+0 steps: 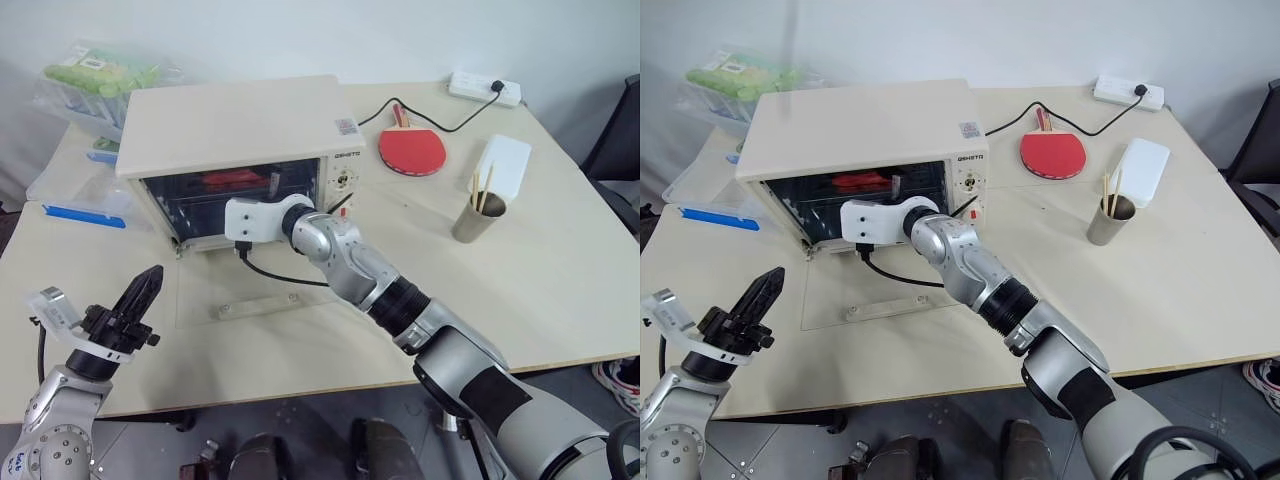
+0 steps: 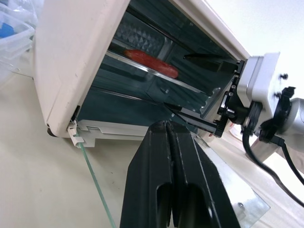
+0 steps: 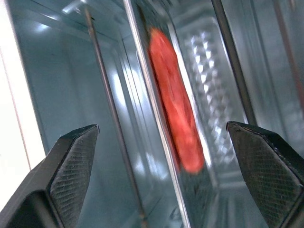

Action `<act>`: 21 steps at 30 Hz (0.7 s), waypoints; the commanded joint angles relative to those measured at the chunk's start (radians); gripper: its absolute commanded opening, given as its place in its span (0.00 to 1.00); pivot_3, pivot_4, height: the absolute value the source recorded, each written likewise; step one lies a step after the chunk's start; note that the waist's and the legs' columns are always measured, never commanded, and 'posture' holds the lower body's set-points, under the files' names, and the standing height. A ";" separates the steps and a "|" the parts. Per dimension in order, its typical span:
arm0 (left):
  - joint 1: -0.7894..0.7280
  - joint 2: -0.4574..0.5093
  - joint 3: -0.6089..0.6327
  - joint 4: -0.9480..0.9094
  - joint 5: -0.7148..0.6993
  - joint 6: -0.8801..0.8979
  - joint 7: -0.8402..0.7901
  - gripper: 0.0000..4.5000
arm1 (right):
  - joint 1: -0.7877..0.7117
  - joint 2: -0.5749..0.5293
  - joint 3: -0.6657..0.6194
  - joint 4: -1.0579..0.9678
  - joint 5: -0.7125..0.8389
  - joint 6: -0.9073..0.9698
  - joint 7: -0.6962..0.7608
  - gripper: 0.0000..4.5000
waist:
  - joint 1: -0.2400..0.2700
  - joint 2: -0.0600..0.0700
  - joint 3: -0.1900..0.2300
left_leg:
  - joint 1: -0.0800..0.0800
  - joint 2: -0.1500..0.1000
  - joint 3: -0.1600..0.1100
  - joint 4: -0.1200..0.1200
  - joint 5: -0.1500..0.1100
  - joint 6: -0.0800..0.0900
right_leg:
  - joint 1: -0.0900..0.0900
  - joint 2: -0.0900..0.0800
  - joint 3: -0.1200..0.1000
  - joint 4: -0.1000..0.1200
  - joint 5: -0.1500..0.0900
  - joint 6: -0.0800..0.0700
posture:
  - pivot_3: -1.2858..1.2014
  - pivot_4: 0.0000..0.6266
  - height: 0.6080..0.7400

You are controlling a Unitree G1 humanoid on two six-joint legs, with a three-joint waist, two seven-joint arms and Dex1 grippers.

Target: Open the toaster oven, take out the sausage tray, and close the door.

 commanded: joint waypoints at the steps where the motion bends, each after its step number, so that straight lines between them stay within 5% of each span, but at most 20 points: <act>1: 0.004 0.009 0.016 -0.040 -0.016 -0.015 0.005 0.01 | -0.030 0.015 0.010 0.017 -0.040 -0.015 -0.015 1.00 | 0.000 0.000 0.000 | 0.000 0.000 0.000 0.000 0.000 0.000 | 0.000 0.000 0.000 0.000 0.000 0.000 | 0.52 0.24 1.00; 14: 0.002 0.005 0.012 -0.032 -0.007 -0.025 0.003 0.01 | -0.096 0.051 0.003 0.169 -0.077 0.011 -0.036 1.00 | -0.001 0.000 0.000 | 0.000 0.000 0.000 0.000 0.000 0.000 | 0.000 0.000 0.000 0.000 0.000 0.000 | 0.52 0.24 1.00; 18: -0.001 0.007 0.011 -0.028 -0.006 -0.028 0.003 0.00 | -0.103 0.055 0.002 0.186 -0.083 0.012 -0.039 0.82 | -0.001 0.000 0.000 | 0.000 0.000 0.000 0.000 0.000 0.000 | 0.000 0.000 0.000 0.000 0.000 0.000 | 0.52 0.24 1.00; 21: -0.006 0.010 0.009 -0.023 -0.004 -0.029 0.001 0.00 | -0.108 0.057 0.001 0.197 -0.088 0.014 -0.044 0.58 | -0.001 0.000 0.000 | 0.000 0.000 0.000 0.000 0.000 0.000 | 0.000 0.000 0.000 0.000 0.000 0.000 | 0.52 0.24 1.00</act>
